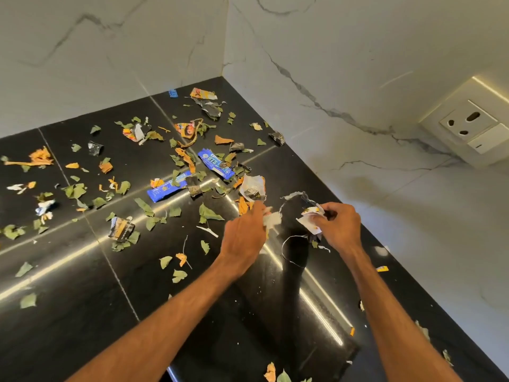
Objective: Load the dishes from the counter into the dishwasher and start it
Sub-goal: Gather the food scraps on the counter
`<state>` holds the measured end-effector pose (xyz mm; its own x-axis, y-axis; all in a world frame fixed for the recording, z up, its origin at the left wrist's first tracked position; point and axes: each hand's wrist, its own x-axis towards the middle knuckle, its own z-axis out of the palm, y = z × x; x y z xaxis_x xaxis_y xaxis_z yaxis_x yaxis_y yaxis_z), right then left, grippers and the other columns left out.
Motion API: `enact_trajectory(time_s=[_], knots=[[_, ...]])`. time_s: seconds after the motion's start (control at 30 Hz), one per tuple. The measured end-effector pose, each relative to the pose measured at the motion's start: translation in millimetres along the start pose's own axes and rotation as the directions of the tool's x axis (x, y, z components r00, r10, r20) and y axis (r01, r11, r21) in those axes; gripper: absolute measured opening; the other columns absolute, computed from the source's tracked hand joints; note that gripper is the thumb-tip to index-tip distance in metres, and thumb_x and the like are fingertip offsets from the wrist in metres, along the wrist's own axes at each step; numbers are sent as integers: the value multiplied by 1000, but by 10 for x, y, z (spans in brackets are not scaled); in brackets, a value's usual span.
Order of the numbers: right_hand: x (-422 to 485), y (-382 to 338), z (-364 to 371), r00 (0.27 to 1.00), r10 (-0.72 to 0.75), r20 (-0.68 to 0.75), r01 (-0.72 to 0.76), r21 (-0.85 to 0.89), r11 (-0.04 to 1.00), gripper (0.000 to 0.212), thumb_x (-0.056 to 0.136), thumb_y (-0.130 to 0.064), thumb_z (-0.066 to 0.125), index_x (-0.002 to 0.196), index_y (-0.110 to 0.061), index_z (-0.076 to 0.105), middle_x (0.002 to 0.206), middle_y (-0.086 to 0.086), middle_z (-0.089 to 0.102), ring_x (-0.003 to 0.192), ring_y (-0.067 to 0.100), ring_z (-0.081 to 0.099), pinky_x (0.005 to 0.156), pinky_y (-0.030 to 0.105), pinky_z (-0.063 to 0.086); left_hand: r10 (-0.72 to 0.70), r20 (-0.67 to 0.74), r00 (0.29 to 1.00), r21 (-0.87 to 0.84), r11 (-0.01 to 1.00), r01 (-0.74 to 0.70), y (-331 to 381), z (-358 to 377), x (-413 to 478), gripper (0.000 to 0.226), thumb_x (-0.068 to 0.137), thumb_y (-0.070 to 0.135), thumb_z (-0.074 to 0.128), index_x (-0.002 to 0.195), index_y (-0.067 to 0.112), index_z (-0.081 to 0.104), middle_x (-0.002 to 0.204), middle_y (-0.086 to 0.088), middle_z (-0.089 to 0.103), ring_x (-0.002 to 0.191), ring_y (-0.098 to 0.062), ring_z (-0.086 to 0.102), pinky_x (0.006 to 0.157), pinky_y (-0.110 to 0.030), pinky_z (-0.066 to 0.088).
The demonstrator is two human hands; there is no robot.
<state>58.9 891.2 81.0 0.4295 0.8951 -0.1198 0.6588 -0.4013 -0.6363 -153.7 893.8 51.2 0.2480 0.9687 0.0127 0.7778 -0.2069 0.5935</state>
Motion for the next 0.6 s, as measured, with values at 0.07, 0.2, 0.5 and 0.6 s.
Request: enact_trajectory(time_s=[0.07,0.2,0.5,0.6], knots=[[12,-211,149,997,-27,71,25,40,999,23,80,-15,84,101,-18,77,86,-5,73,80,10,70,60,15,52,-104,-55,993,-43,994,101,-167,-211,-157,34,94,21,59,126,20,47,93,3,69,75,-13,59,71,-31,48],[156,-674,582,955,-86,282,62,93,994,69,75,-18,88,134,-19,53,97,6,68,80,15,68,53,16,49,-233,-114,966,35,970,239,-554,-532,-335,40,84,21,62,122,23,50,87,3,66,75,-21,59,66,-33,39],[349,-895,1280,958,-28,285,61,-108,992,57,76,-16,86,127,-15,62,124,12,66,106,26,65,86,38,55,-285,-201,937,-7,957,289,-1132,-885,-541,36,86,21,67,120,21,55,74,13,52,64,-7,49,59,-26,40],[278,-882,1263,977,-1,212,20,-88,996,41,78,-14,85,116,-10,70,109,12,70,86,21,67,71,36,56,-293,-198,936,-45,956,290,-1210,-935,-614,35,85,20,68,118,20,56,80,9,61,65,-7,52,59,-27,44]])
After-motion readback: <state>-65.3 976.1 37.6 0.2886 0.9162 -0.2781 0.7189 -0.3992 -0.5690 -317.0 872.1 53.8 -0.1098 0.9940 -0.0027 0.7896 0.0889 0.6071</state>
